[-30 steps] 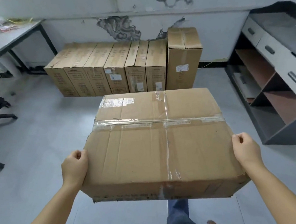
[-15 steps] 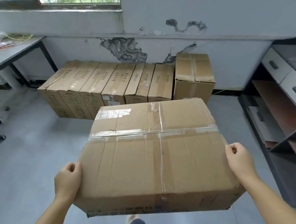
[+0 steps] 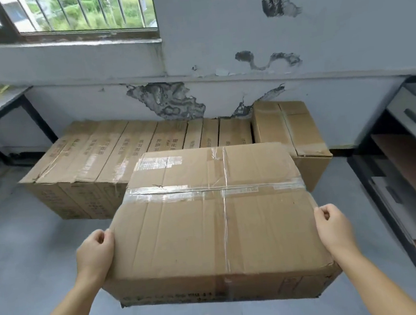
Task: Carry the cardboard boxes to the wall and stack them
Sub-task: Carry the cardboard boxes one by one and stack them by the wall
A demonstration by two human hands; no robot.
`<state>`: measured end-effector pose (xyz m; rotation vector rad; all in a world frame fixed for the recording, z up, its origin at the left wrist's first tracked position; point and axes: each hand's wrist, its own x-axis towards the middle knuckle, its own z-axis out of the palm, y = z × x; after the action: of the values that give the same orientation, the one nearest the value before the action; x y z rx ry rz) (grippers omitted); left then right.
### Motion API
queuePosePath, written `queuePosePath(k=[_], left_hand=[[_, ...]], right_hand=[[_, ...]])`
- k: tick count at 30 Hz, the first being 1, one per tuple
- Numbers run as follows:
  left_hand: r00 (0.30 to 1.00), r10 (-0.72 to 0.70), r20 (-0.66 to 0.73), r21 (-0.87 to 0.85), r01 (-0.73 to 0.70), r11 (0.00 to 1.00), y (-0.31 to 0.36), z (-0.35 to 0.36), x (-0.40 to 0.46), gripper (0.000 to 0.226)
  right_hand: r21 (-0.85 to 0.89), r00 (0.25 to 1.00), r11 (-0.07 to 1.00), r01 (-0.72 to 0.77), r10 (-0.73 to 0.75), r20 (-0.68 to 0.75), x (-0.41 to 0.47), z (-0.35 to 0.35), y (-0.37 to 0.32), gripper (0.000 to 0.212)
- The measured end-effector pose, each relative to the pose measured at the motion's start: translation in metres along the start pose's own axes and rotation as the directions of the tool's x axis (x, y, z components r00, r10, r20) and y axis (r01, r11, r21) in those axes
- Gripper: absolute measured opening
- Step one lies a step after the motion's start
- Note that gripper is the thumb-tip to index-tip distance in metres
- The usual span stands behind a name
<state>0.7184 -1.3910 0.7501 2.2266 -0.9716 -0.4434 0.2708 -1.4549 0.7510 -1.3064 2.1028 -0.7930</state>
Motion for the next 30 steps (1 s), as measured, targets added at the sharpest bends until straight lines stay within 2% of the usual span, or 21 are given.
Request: queuePosePath(k=[8,16,22,30], left_hand=[[0.999,-0.019,0.035,-0.019,0.019,1.0,0.047,0.034,0.121,0.043],[0.999,-0.037,-0.037,-0.028,0.036,0.999,0.106,0.092,0.239,0.046],[0.997,-0.057,-0.051,0.015,0.058,0.998,0.173,0.157,0.344,0.047],[0.999,-0.037,0.022,0.078,0.036,0.996,0.232,0.274,0.457,0.047]], right_hand=[[0.011,1.0,1.0,-0.019,0.019,-0.001,0.097,0.053,-0.068,0.025],[0.049,1.0,0.999,0.002,-0.003,0.024,0.253,0.123,-0.13,0.022],[0.053,0.996,0.998,-0.028,0.024,0.089,0.392,0.161,-0.175,0.021],[-0.011,0.992,0.992,-0.126,0.126,0.01,0.518,0.222,-0.167,0.021]])
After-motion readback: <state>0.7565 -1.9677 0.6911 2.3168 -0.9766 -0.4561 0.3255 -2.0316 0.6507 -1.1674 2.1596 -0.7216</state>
